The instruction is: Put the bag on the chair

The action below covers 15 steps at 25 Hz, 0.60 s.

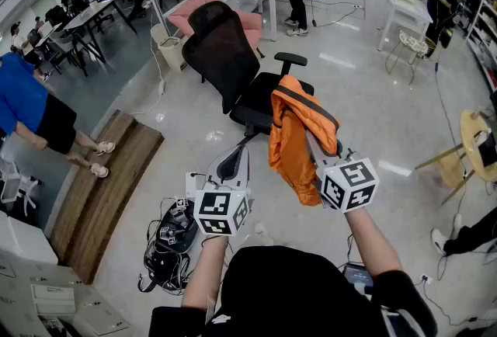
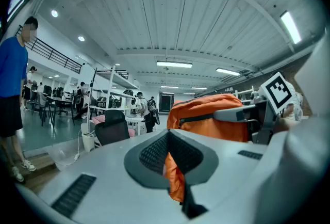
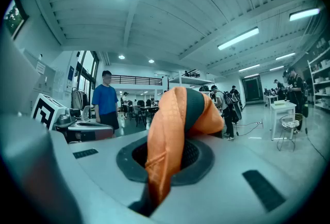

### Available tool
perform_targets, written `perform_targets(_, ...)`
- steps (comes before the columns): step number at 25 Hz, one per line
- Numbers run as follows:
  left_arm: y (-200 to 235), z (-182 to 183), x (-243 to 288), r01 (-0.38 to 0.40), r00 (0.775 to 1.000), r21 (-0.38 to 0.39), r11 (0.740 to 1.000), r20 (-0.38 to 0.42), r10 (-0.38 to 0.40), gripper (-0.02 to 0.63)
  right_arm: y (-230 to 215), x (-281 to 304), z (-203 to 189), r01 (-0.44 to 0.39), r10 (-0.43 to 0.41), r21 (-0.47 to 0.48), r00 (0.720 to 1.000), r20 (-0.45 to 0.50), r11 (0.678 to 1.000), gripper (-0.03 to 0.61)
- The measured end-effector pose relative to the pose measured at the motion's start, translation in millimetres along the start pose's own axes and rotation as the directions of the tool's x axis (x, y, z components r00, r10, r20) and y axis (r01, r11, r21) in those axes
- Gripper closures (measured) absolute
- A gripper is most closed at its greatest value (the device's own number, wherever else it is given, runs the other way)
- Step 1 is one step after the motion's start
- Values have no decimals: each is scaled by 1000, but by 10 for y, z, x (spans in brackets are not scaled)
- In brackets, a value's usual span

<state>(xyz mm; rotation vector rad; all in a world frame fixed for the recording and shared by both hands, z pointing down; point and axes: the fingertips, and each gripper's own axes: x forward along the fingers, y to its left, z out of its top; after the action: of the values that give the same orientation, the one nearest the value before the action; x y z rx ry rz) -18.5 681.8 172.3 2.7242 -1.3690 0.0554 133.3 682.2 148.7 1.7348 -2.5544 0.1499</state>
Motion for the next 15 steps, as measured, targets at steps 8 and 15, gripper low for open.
perform_targets(8, 54, -20, -1, -5, 1000, -2, 1000, 1, 5, 603, 49, 49, -16, -8, 7, 10, 1000, 19, 1000, 560)
perform_targets(15, -30, -42, 42, -6, 1000, 2, 1000, -2, 6, 602, -9, 21, -23, -14, 14, 14, 1000, 16, 1000, 560)
